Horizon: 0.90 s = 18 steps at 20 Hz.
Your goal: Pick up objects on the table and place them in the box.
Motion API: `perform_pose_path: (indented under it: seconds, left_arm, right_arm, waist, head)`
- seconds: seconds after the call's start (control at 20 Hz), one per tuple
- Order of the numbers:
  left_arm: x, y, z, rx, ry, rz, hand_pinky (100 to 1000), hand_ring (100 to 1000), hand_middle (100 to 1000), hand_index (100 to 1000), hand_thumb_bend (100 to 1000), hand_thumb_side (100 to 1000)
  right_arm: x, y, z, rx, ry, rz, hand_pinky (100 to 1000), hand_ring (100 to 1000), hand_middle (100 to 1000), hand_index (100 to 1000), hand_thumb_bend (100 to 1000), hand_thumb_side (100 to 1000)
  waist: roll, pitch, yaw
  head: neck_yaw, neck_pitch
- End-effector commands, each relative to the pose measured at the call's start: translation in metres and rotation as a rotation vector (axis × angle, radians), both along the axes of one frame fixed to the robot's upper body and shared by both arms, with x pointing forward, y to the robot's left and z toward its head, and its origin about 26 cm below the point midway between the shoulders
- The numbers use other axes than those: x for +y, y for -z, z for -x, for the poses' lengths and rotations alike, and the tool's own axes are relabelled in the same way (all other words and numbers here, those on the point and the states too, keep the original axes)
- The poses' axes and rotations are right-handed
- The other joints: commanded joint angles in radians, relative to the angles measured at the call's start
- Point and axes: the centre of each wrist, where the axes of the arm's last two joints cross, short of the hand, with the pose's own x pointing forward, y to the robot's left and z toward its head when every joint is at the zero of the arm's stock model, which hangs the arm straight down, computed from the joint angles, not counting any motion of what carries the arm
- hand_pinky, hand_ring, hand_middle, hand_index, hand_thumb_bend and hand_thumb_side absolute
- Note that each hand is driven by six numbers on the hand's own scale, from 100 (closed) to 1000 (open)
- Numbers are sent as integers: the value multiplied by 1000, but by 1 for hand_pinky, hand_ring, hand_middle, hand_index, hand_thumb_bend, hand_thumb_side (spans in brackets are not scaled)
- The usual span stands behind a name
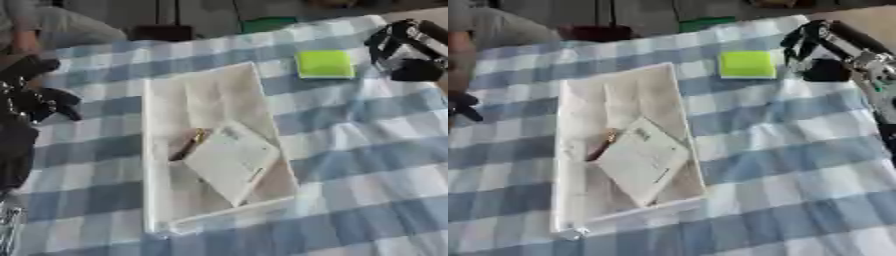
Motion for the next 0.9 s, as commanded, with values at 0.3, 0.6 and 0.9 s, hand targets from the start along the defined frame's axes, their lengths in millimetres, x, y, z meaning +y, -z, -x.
perform_pose_path:
  seconds: [0.3,0.6,0.9]
  left_arm:
    - [2,-8,2,-26,3,-18,512,621,818,919,269,879]
    - [2,-8,2,-25,0,-16,512,620,816,919,268,882]
    - [1,-9,2,-28,1,-20,511,619,817,919,263,888]
  right_arm:
    - [-7,-19,2,-44,12,16,603,526,652,753,100,456]
    - [-9,-18,3,-42,14,26,631,564,758,794,100,396]
    - [-10,-20,3,-30,8,128,728,699,885,881,129,522]
  waist:
    - [-11,-22,7]
    - [-12,-19,8]
    - [-10,-11,10]
  head:
    - [0,0]
    - [0,0]
    - [-6,-2]
